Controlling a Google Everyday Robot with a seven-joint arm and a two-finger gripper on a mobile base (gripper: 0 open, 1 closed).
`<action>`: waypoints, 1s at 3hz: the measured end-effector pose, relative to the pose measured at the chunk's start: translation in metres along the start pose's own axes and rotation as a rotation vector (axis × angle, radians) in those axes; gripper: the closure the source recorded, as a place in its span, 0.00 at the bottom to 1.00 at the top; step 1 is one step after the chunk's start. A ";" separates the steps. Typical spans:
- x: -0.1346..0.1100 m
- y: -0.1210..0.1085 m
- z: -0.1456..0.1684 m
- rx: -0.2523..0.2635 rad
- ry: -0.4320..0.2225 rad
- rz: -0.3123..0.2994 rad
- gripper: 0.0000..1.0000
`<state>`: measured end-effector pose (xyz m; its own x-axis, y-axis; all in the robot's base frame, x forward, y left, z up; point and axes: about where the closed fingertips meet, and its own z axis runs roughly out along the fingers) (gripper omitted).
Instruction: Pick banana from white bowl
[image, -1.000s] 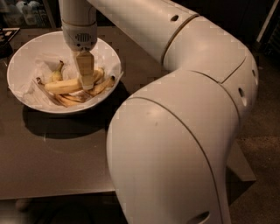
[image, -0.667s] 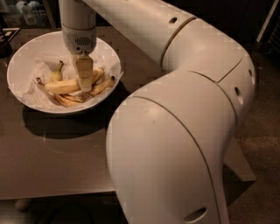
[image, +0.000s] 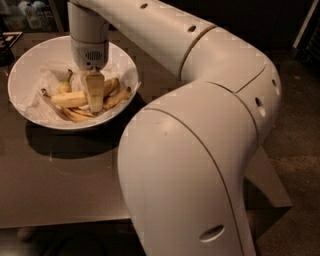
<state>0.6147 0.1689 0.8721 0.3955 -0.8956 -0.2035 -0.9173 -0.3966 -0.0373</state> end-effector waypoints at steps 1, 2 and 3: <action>0.003 -0.002 0.014 -0.026 -0.005 0.004 0.47; 0.003 -0.002 0.015 -0.027 -0.005 0.004 0.72; 0.003 -0.002 0.015 -0.027 -0.005 0.004 0.94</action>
Offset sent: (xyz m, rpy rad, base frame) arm 0.0025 0.0012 -0.0140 -0.0054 0.0247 0.0014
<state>0.6174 0.1703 0.8569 0.3914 -0.8962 -0.2087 -0.9173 -0.3981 -0.0105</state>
